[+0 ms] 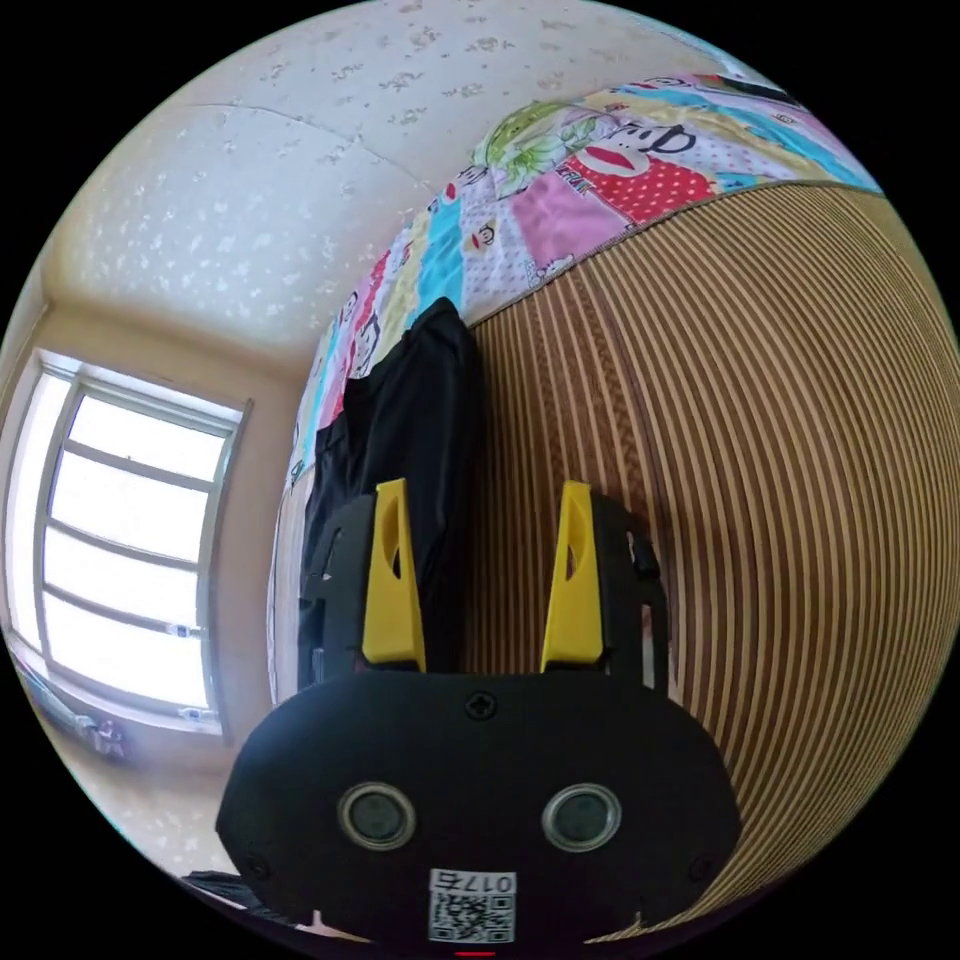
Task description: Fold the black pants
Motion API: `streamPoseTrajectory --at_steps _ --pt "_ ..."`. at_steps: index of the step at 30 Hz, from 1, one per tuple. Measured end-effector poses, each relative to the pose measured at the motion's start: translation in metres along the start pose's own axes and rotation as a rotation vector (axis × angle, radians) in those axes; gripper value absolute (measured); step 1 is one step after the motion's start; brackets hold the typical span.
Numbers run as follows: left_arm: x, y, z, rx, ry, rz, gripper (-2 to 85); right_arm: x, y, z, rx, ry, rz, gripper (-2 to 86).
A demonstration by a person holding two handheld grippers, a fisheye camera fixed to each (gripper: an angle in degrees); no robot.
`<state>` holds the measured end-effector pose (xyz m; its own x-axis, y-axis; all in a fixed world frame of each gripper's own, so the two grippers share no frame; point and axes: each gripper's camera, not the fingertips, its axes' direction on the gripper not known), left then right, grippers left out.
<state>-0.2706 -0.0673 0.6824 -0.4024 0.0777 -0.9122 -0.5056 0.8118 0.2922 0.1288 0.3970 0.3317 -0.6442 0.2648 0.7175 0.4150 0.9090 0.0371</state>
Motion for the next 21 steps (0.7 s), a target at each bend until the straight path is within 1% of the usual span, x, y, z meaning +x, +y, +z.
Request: streamPoseTrajectory --at_steps 1,4,5,7,9,10,11,12,13,14,15,16,17,18,19,21 --pt "-0.008 0.001 0.001 0.005 0.030 -0.010 1.2 0.001 -0.007 0.008 0.004 -0.005 -0.021 16.0" --pt "-0.028 0.001 0.005 0.013 0.126 -0.043 1.1 0.002 -0.035 0.047 -0.024 0.047 -0.046 7.9" --pt "-0.035 0.002 0.005 0.023 0.148 -0.057 0.9 -0.007 -0.042 0.061 -0.049 0.060 -0.075 5.4" --pt "-0.041 0.007 0.002 0.043 0.161 -0.076 0.6 -0.037 -0.046 0.070 -0.039 0.146 -0.097 3.9" --pt "-0.042 0.014 -0.007 0.082 0.145 -0.088 0.4 -0.120 -0.024 0.066 0.128 0.264 -0.235 2.9" --pt "-0.039 0.021 -0.017 0.109 0.136 -0.089 0.3 -0.143 -0.016 0.068 0.169 0.275 -0.270 2.7" --pt "-0.033 0.029 -0.029 0.144 0.132 -0.090 0.3 -0.192 0.005 0.076 0.242 0.282 -0.365 2.5" --pt "-0.028 0.034 -0.036 0.167 0.120 -0.092 0.3 -0.241 0.024 0.094 0.270 0.300 -0.478 2.4" --pt "-0.020 0.044 -0.048 0.212 0.067 -0.112 0.3 -0.264 0.032 0.107 0.272 0.313 -0.522 2.4" --pt "-0.015 0.054 -0.060 0.248 -0.001 -0.155 0.3 -0.302 0.044 0.135 0.260 0.320 -0.569 2.4" --pt "-0.012 0.057 -0.065 0.266 -0.031 -0.172 0.4 -0.330 0.050 0.168 0.224 0.298 -0.585 2.6" --pt "-0.007 0.063 -0.075 0.297 -0.089 -0.185 0.4 -0.339 0.052 0.185 0.202 0.283 -0.584 2.7" --pt "-0.004 0.066 -0.081 0.311 -0.160 -0.196 0.6 -0.350 0.054 0.221 0.141 0.254 -0.575 3.0" --pt "-0.003 0.067 -0.082 0.310 -0.202 -0.209 0.7 -0.353 0.057 0.256 0.067 0.234 -0.572 3.3" --pt "-0.003 0.069 -0.082 0.303 -0.281 -0.226 0.9 -0.353 0.062 0.270 0.033 0.225 -0.580 3.4" --pt "-0.007 0.072 -0.080 0.299 -0.324 -0.248 1.1 -0.339 0.093 0.295 -0.035 0.237 -0.596 5.4"
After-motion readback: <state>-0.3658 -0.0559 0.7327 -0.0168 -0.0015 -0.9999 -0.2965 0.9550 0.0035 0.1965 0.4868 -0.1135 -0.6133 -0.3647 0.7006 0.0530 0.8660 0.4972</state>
